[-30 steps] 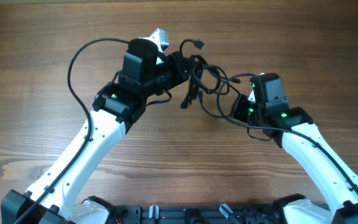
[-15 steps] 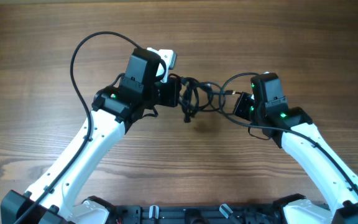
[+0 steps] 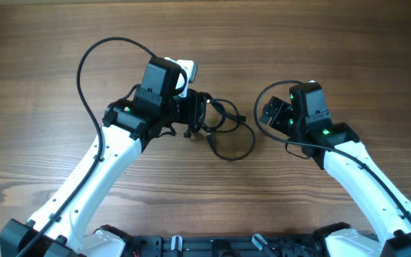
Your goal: Untangle cables
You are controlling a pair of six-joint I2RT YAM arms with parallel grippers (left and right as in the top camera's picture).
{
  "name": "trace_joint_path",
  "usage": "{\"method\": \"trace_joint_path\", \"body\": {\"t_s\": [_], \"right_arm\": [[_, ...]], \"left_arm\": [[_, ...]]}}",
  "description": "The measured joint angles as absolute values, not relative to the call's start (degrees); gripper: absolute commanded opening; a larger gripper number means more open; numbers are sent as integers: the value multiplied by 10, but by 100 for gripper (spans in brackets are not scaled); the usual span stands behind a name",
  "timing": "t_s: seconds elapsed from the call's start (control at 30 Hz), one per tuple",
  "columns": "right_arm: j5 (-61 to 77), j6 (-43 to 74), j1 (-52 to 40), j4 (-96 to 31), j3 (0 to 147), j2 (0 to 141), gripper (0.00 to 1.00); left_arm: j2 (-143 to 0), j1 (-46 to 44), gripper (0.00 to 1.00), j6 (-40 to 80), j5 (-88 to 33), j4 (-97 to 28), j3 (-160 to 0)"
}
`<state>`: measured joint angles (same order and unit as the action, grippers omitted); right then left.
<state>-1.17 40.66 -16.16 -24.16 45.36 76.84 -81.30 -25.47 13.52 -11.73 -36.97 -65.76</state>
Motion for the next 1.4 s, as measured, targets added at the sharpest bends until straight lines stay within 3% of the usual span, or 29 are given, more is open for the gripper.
{"method": "trace_joint_path", "body": {"t_s": [0.13, 0.5, 0.97, 1.33, 1.4], "right_arm": [[32, 387, -161, -226, 454, 768, 100], [229, 175, -160, -152, 453, 768, 100], [362, 17, -160, -48, 453, 768, 99], [403, -72, -160, -32, 453, 768, 92], [405, -83, -160, -29, 453, 768, 82]], "left_arm": [[-813, -255, 4, 135, -117, -379, -658], [-815, -255, 4, 91, -119, -365, -650], [-815, -255, 4, -91, -263, -310, -650], [-815, -255, 4, -105, -366, -308, -650], [-815, -255, 4, -105, -391, -308, -650]]}}
